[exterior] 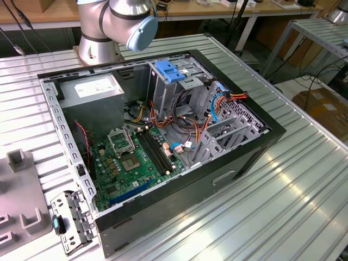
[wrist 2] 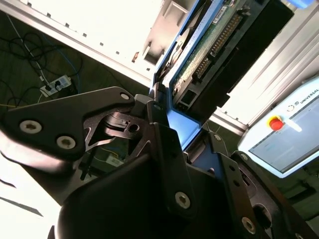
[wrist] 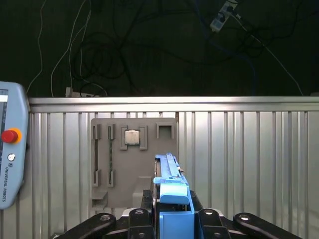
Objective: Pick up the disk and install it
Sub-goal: 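Pick up the disk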
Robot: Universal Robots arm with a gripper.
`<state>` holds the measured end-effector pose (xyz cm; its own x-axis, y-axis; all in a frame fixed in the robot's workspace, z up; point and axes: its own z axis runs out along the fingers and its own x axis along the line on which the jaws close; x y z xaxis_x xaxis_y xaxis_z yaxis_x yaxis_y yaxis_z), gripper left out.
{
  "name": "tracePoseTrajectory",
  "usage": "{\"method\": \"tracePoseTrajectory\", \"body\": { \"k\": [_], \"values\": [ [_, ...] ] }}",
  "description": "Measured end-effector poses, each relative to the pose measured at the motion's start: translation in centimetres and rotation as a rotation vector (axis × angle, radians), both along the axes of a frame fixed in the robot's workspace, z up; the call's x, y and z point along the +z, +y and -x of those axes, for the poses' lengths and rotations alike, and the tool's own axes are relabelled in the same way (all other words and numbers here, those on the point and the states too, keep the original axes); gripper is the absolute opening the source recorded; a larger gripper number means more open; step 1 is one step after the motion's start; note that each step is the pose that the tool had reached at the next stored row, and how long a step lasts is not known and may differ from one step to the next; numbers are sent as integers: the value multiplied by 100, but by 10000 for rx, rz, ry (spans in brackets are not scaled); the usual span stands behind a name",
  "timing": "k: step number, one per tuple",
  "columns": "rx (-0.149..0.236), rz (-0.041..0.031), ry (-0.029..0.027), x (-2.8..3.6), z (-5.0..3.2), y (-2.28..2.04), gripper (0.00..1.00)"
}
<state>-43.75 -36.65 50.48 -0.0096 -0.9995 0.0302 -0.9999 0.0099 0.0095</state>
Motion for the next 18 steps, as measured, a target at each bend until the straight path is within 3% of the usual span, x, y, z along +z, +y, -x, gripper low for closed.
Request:
{"method": "tracePoseTrajectory", "body": {
  "k": [18],
  "values": [
    [0, 0, 1, 0, -203, 0, 37]
  ]
}}
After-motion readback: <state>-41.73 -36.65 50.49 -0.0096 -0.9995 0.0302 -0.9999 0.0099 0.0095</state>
